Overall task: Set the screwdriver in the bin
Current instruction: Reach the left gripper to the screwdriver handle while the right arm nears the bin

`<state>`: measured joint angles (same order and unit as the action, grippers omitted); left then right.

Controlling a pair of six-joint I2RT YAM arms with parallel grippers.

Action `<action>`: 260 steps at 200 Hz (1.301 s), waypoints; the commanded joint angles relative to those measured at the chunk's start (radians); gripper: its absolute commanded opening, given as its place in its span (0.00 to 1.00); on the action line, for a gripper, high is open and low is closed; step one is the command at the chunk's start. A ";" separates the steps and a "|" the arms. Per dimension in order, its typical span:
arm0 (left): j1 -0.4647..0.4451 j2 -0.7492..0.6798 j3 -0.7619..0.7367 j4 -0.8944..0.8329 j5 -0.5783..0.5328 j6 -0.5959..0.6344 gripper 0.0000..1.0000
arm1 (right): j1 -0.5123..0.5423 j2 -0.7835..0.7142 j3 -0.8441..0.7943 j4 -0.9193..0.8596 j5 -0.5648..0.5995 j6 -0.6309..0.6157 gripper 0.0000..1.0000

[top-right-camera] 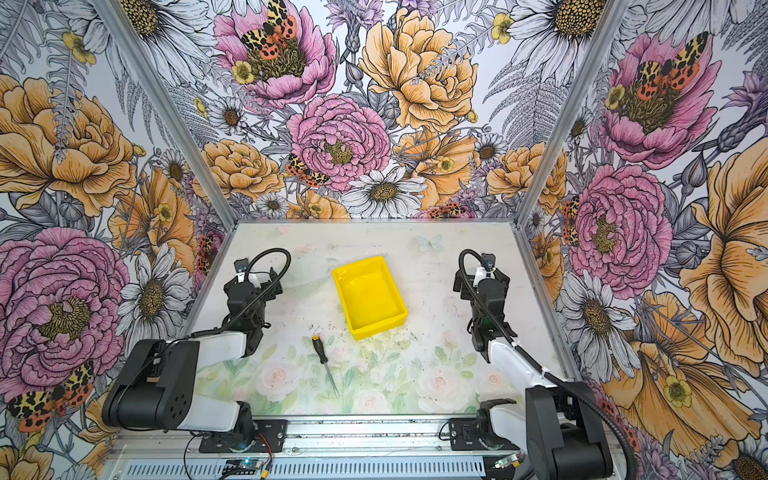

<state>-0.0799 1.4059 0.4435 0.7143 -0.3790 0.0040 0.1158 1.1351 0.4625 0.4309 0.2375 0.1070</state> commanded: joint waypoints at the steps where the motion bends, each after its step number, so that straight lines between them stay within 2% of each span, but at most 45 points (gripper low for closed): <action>1: -0.029 -0.055 0.069 -0.193 -0.028 0.008 0.99 | 0.044 -0.054 0.081 -0.189 0.065 0.043 1.00; 47: -0.056 -0.212 0.209 -0.663 0.026 -0.141 0.99 | 0.093 -0.082 0.207 -0.436 0.121 0.163 1.00; 90: -0.166 -0.326 0.295 -0.975 -0.012 -0.263 0.99 | 0.144 -0.035 0.268 -0.474 0.079 0.199 1.00; 140: -0.302 -0.425 0.310 -1.182 -0.022 -0.480 0.99 | 0.179 0.065 0.393 -0.540 -0.168 0.069 0.99; 172: -0.386 -0.420 0.305 -1.284 -0.071 -0.646 0.99 | 0.257 0.066 0.385 -0.554 -0.272 0.015 0.99; 198: -0.397 -0.415 0.278 -1.299 0.015 -0.761 0.99 | 0.343 0.064 0.357 -0.555 -0.325 -0.051 0.99; 234: -0.431 -0.333 0.307 -1.389 0.086 -0.832 0.98 | 0.418 0.027 0.325 -0.554 -0.458 -0.104 0.99; 260: -0.460 -0.249 0.305 -1.391 0.138 -0.861 0.99 | 0.469 -0.005 0.285 -0.555 -0.517 -0.144 0.99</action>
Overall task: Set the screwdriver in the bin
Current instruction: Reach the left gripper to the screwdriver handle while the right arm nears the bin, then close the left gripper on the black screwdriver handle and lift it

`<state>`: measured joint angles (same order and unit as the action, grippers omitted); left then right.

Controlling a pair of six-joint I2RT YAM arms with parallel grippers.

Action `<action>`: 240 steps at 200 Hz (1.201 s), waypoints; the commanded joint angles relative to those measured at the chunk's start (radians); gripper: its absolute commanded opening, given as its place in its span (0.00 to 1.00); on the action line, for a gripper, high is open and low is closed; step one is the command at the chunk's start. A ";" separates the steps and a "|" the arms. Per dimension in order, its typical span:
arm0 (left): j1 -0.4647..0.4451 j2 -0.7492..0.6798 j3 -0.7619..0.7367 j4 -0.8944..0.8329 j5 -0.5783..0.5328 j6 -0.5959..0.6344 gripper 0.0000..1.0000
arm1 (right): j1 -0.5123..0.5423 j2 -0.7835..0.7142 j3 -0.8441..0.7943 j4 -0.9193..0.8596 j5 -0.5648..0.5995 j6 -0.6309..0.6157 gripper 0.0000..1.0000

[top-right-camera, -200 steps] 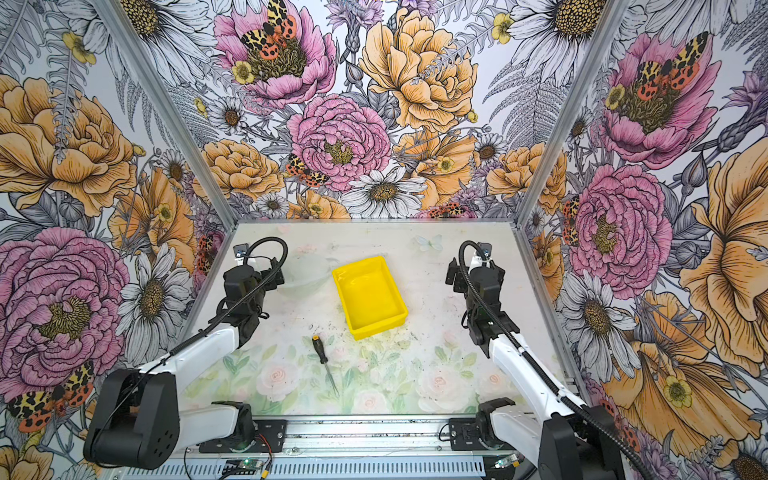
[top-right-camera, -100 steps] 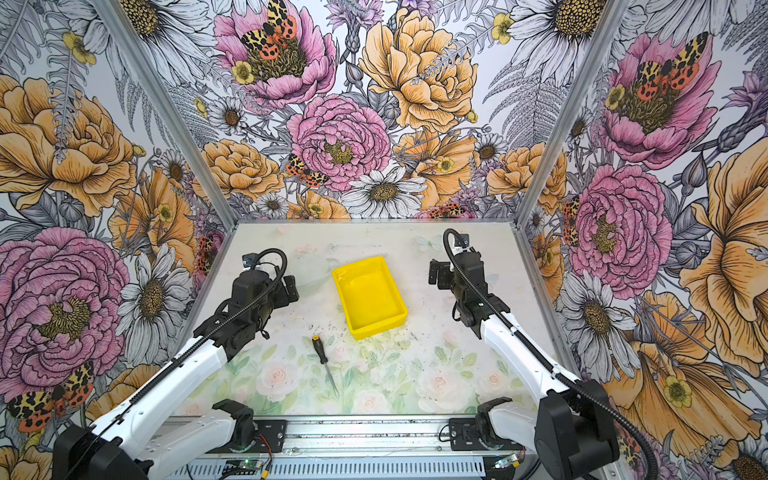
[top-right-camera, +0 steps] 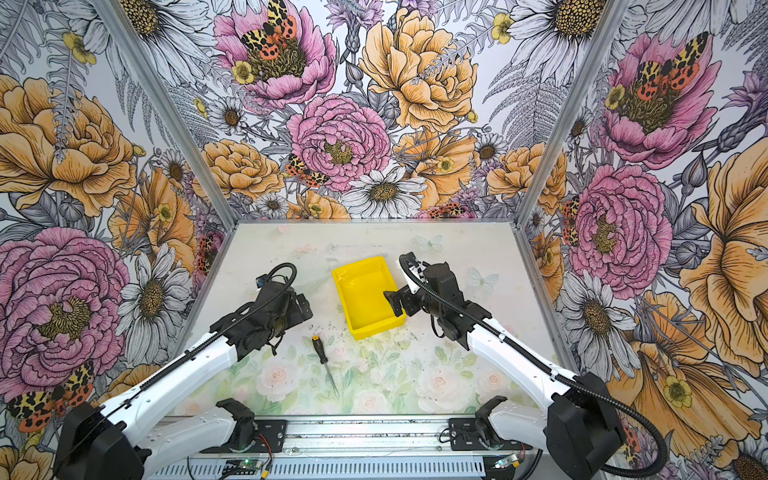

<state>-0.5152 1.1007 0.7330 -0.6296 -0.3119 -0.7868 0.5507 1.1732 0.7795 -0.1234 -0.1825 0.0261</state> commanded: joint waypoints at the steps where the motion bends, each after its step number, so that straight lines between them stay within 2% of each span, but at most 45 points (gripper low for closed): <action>1: -0.026 0.061 0.015 -0.047 0.072 -0.072 0.99 | 0.036 -0.045 -0.033 -0.002 -0.099 -0.065 1.00; 65: -0.136 0.260 0.056 -0.046 0.067 -0.157 0.98 | 0.145 -0.125 -0.071 0.000 -0.167 -0.172 1.00; 90: -0.166 0.313 0.055 -0.045 0.075 -0.195 0.92 | 0.159 -0.108 -0.055 -0.001 -0.178 -0.185 1.00; 125: -0.206 0.403 0.080 -0.047 0.096 -0.175 0.85 | 0.163 -0.105 -0.060 -0.002 -0.166 -0.186 1.00; 155: -0.234 0.459 0.081 -0.046 0.091 -0.222 0.78 | 0.164 -0.131 -0.082 0.000 -0.151 -0.190 0.99; 195: -0.253 0.518 0.122 -0.047 0.081 -0.224 0.64 | 0.164 -0.131 -0.079 0.001 -0.133 -0.182 0.99; 218: -0.253 0.536 0.140 -0.051 0.085 -0.209 0.47 | 0.164 -0.138 -0.077 -0.001 -0.110 -0.184 0.99; 240: -0.253 0.537 0.156 -0.061 0.076 -0.198 0.37 | 0.164 -0.149 -0.083 -0.001 -0.083 -0.184 0.99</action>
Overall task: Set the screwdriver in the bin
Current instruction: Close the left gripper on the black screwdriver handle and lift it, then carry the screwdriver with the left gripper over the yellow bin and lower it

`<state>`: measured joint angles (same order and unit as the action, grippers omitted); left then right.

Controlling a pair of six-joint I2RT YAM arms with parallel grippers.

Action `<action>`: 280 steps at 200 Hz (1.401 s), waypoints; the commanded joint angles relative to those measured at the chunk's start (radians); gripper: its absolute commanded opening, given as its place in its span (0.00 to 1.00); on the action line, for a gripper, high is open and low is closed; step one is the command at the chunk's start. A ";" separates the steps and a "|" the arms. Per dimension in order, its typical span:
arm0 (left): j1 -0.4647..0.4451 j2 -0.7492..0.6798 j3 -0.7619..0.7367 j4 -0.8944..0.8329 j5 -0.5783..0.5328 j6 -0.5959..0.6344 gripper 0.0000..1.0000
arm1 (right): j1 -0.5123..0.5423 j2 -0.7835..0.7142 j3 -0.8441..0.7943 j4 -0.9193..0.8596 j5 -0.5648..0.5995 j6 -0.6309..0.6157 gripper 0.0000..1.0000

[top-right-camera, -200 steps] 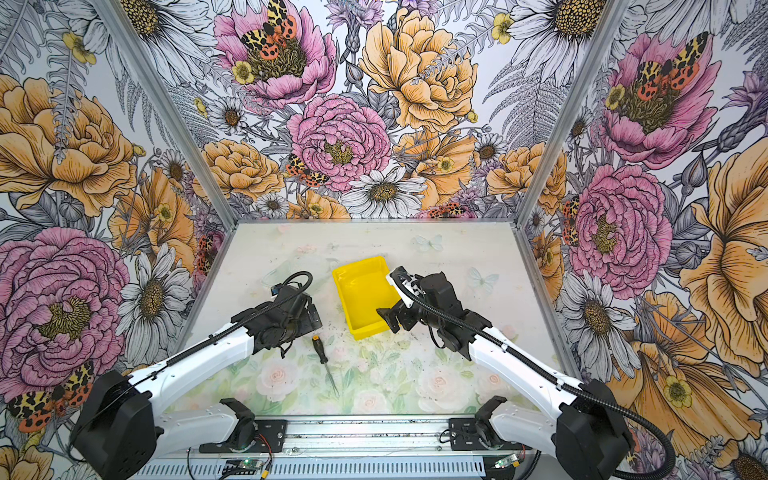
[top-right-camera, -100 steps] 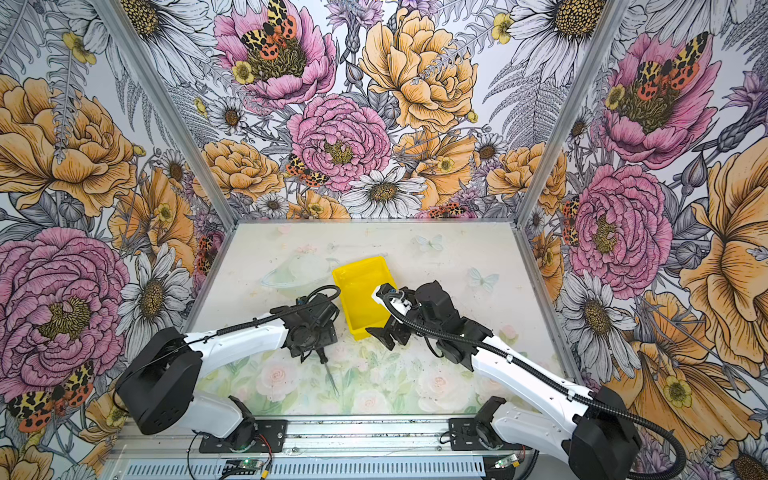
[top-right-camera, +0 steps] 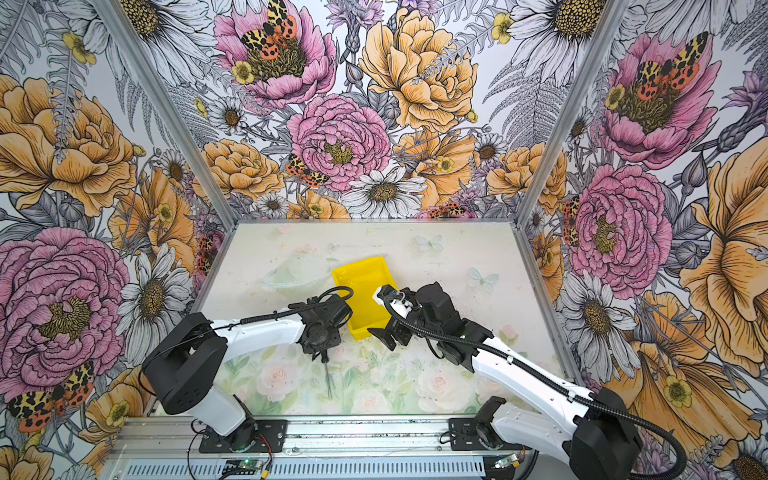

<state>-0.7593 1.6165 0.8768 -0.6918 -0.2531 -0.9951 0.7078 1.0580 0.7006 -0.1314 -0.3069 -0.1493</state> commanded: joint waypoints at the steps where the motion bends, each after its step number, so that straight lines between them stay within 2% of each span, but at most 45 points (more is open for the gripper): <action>1: -0.009 0.022 0.012 0.000 0.017 0.011 0.36 | 0.007 -0.034 -0.005 0.007 0.042 -0.008 1.00; 46: -0.011 -0.032 0.015 -0.008 -0.020 0.019 0.25 | 0.005 -0.052 -0.015 0.008 0.101 0.007 0.99; 65: -0.012 -0.074 0.011 -0.008 -0.052 0.026 0.17 | 0.006 -0.057 -0.015 0.007 0.131 0.006 1.00; 143: 0.004 -0.196 0.035 -0.005 -0.133 0.082 0.06 | 0.007 -0.093 -0.013 0.006 0.164 -0.018 0.99; 205: 0.023 -0.277 0.140 0.000 -0.190 0.203 0.06 | 0.000 -0.134 -0.029 0.009 0.343 -0.006 0.99; 280: 0.048 -0.222 0.316 0.007 -0.204 0.284 0.07 | -0.065 -0.208 -0.055 0.010 0.437 0.114 1.00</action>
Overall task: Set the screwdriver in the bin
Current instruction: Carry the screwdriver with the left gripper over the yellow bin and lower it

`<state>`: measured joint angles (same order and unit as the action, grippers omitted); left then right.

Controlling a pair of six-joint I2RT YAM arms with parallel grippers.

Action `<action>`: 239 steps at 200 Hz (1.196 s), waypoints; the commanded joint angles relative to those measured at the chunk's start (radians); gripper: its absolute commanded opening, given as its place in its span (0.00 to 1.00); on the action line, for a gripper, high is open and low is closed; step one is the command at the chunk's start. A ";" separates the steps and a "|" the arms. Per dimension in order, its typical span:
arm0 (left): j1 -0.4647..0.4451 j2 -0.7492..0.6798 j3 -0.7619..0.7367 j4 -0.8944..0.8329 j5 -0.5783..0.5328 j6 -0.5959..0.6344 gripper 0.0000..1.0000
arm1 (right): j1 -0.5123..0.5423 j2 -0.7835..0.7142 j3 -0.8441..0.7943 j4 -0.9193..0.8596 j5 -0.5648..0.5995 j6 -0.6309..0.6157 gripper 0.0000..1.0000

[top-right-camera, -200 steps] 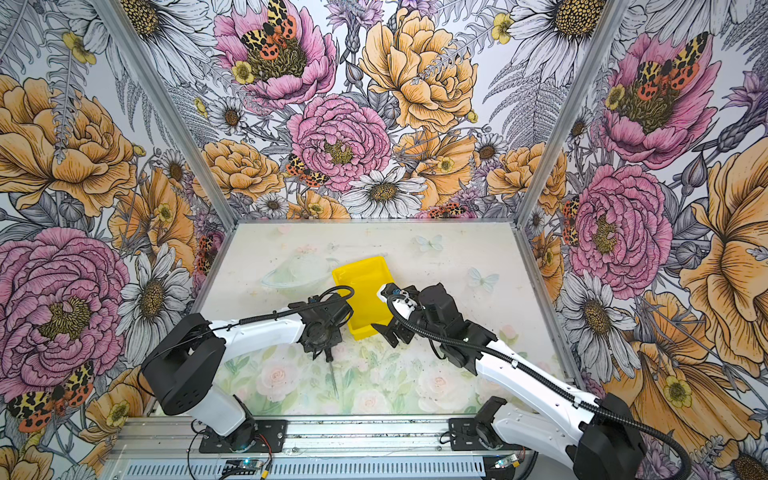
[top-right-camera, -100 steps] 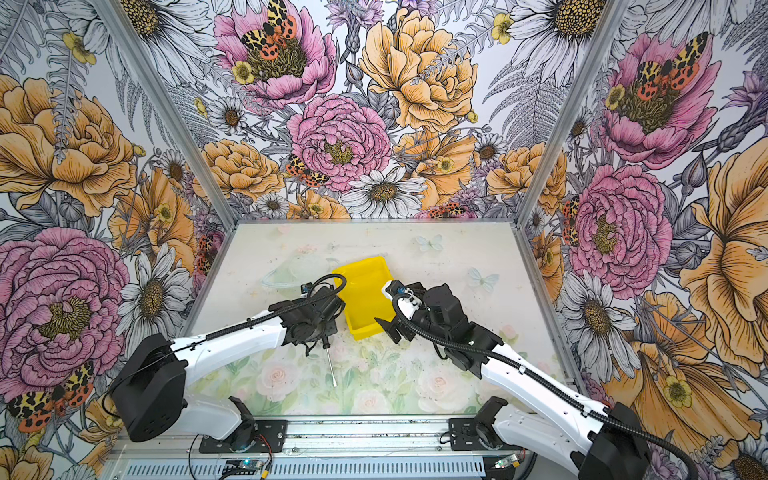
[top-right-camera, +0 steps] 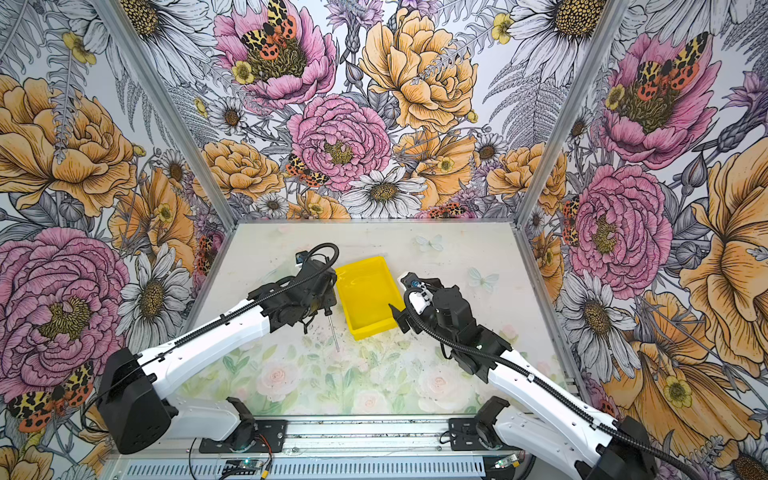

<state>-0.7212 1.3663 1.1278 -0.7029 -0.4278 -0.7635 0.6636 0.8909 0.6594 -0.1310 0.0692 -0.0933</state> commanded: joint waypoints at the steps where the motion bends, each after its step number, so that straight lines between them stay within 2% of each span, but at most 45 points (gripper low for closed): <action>1: 0.010 0.030 0.068 0.019 -0.029 0.054 0.07 | -0.022 -0.041 -0.013 0.011 0.063 0.059 1.00; 78: 0.008 0.207 0.252 0.081 0.016 0.099 0.06 | -0.113 -0.069 -0.050 0.009 0.102 0.166 0.99; 130: -0.012 0.374 0.388 0.098 0.056 0.083 0.06 | -0.134 -0.130 -0.090 -0.007 0.128 0.178 0.99; 186: -0.016 0.547 0.493 0.101 0.037 0.032 0.08 | -0.147 -0.144 -0.100 -0.008 0.114 0.168 1.00; 239: -0.016 0.678 0.535 0.100 0.085 0.016 0.08 | -0.154 -0.151 -0.104 -0.008 0.122 0.158 0.99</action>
<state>-0.7319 2.0109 1.6386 -0.6220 -0.3820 -0.7235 0.5171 0.7540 0.5594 -0.1413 0.1734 0.0669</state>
